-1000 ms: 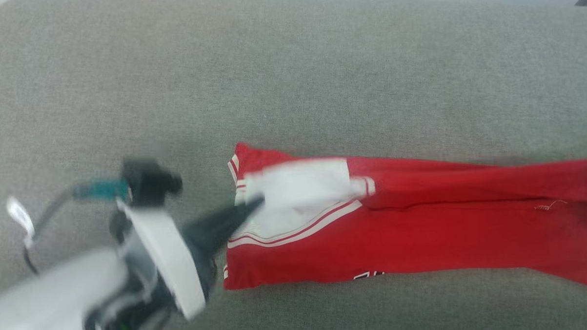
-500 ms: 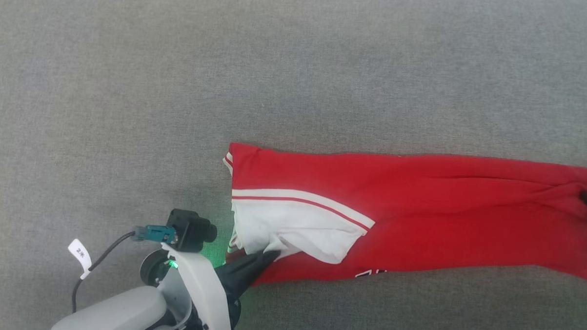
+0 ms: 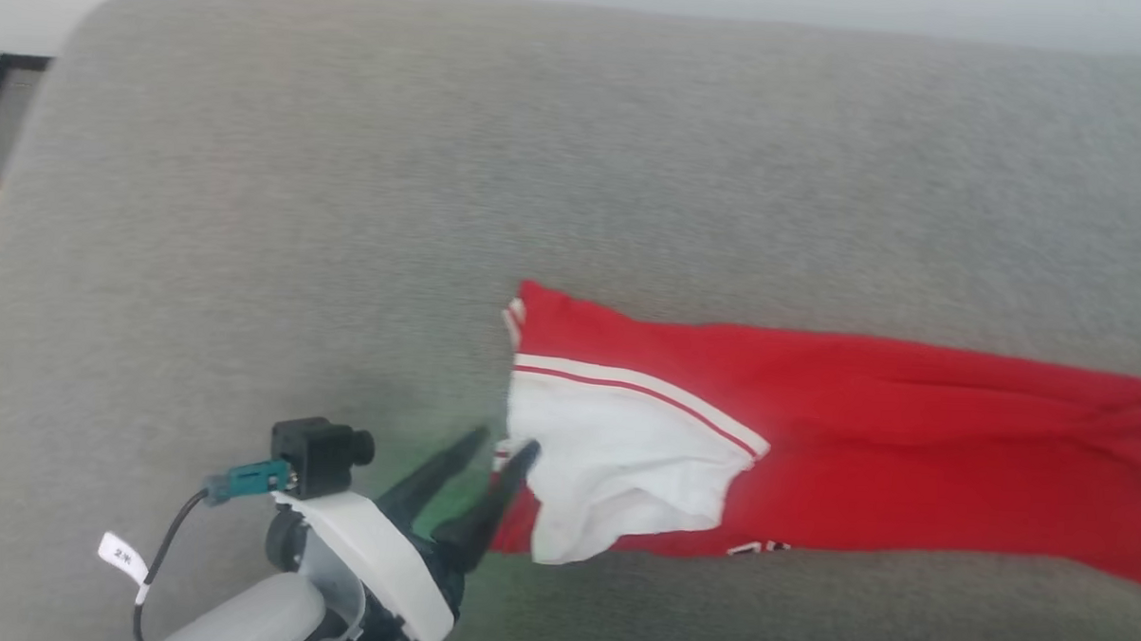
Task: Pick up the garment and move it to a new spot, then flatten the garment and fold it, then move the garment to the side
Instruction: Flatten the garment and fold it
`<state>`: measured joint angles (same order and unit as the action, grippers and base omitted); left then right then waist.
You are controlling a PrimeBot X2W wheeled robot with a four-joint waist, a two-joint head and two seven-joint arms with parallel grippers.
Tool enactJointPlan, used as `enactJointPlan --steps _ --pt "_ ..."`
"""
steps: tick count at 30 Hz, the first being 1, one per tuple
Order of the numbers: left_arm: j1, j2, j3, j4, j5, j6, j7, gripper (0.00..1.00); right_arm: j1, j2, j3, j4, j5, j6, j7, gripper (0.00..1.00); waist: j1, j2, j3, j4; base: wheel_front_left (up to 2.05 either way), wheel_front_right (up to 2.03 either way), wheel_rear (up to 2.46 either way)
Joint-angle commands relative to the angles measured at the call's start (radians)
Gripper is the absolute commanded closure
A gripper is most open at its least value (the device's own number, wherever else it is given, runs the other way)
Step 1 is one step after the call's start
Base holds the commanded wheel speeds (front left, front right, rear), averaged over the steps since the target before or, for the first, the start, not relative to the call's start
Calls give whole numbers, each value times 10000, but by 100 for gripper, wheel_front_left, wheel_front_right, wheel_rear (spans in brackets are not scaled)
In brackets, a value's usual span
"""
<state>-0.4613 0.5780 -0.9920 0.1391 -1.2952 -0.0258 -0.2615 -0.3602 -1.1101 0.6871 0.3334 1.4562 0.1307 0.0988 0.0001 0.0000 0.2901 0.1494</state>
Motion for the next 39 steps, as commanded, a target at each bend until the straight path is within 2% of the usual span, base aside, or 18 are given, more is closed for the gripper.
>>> enactJointPlan --steps 1,3,4,6,10,15,18,19,20,21,22,23,29,39 --pt "493 -355 735 282 617 169 -34 0 283 -30 -14 298 370 1 230 0 -1 0 -236 555 0 0 0" --pt "875 -754 1440 578 1415 220 -39 0 401 -2 24 481 566 1 454 0 -1 0 -294 806 0 0 0" --pt "875 -754 1440 578 1415 220 -39 0 401 -2 24 481 566 1 454 0 -1 0 -294 806 0 0 0" --pt "1213 -1073 2041 943 2492 381 -39 0 489 113 141 516 614 1 649 0 -1 0 -359 1005 0 0 0" --pt "1922 -1891 3579 1360 4254 362 -41 0 612 367 370 887 794 3 1178 0 -1 0 -517 1320 0 0 0" --pt "2637 -2723 5398 1015 7144 682 -43 0 539 767 783 1318 689 4 1968 0 -1 0 -654 1480 0 0 0" --pt "2988 -3063 6072 727 8716 812 -43 0 326 1082 934 1735 520 4 2236 0 -1 0 -668 1477 0 0 0" --pt "3069 -3248 6291 626 9084 808 -43 0 263 1209 988 1843 465 3 2304 27 -1 0 -664 1472 0 0 0" --pt "3158 -3358 6478 588 9440 802 -43 0 193 1312 1008 1980 401 3 2332 60 -1 0 -651 1458 0 0 0" --pt "3214 -3444 6622 563 9795 756 -43 0 108 1416 1023 2120 394 3 2395 80 -1 0 -626 1436 0 0 0" --pt "3263 -3602 6786 520 10005 721 -43 0 29 1520 1024 2228 363 1 2438 95 -1 0 -598 1414 0 0 0" --pt "3332 -3739 6963 516 10195 638 -44 0 -75 1605 1006 2335 314 1 2430 100 -1 0 -564 1381 0 0 0" --pt "3594 -4259 7901 554 10919 133 -44 0 -686 1456 479 2903 270 -29 1966 100 -1 0 -390 1019 0 0 0" --pt "3739 -4762 8960 213 11659 -571 -44 0 -886 156 -658 4061 628 -8 1012 100 -1 0 -177 194 0 0 0"
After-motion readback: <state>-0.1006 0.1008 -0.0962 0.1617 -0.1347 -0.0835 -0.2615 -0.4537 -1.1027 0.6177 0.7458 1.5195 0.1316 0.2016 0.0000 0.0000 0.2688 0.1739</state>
